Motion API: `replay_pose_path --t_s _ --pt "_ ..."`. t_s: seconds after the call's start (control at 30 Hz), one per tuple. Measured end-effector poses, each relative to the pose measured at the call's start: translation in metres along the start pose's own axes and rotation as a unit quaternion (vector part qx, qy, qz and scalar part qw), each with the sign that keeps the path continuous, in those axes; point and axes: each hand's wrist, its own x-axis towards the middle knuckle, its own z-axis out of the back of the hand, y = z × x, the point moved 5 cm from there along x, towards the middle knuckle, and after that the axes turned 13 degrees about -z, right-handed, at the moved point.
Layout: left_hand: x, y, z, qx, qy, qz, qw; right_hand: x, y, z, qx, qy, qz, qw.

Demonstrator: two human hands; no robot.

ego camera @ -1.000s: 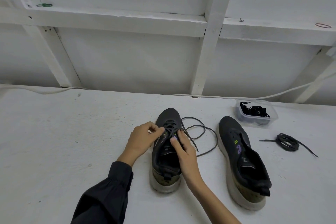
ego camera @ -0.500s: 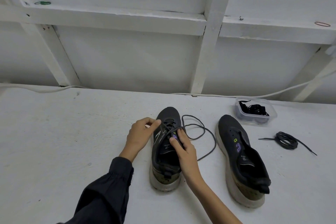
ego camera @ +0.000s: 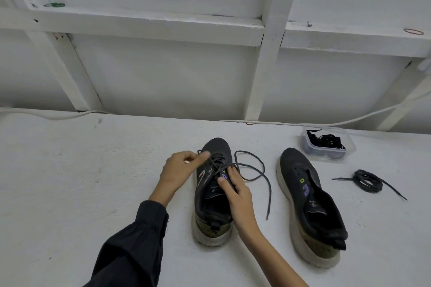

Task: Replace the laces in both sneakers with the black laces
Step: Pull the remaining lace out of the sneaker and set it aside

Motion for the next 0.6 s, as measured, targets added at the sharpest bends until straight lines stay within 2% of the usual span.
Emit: replay_pose_path --t_s 0.07,0.13,0.17,0.27,0.33,0.4,0.5,0.53,0.6 --pt "-0.005 0.006 -0.011 -0.003 0.073 0.012 0.997 0.001 -0.001 0.000 0.002 -0.002 -0.003 1.000" --pt "-0.005 0.007 -0.014 -0.007 0.081 -0.005 0.997 0.001 -0.002 0.000 0.007 -0.002 -0.006 1.000" --pt "-0.003 0.006 -0.010 -0.002 0.041 -0.015 0.999 0.000 -0.001 0.000 0.011 0.001 -0.008 1.000" --pt "0.000 0.004 0.016 -0.007 -0.155 -0.017 0.988 0.000 -0.002 0.001 0.017 0.006 -0.012 1.000" --pt "0.000 0.003 0.024 -0.037 -0.194 -0.013 0.980 0.000 -0.002 0.002 0.021 0.003 -0.011 1.000" --pt "-0.002 0.001 0.018 -0.044 -0.127 0.009 0.991 0.001 -0.001 0.002 0.021 0.000 -0.011 1.000" --pt "-0.011 0.002 -0.004 -0.039 0.044 0.029 0.998 0.001 -0.001 0.001 0.030 0.005 -0.011 0.999" --pt "-0.013 0.002 -0.010 -0.042 0.078 0.024 0.996 0.000 -0.002 0.002 0.029 0.003 -0.011 1.000" --pt "-0.011 0.003 -0.011 -0.031 0.050 0.005 0.998 0.000 -0.001 0.002 0.028 0.004 -0.011 1.000"
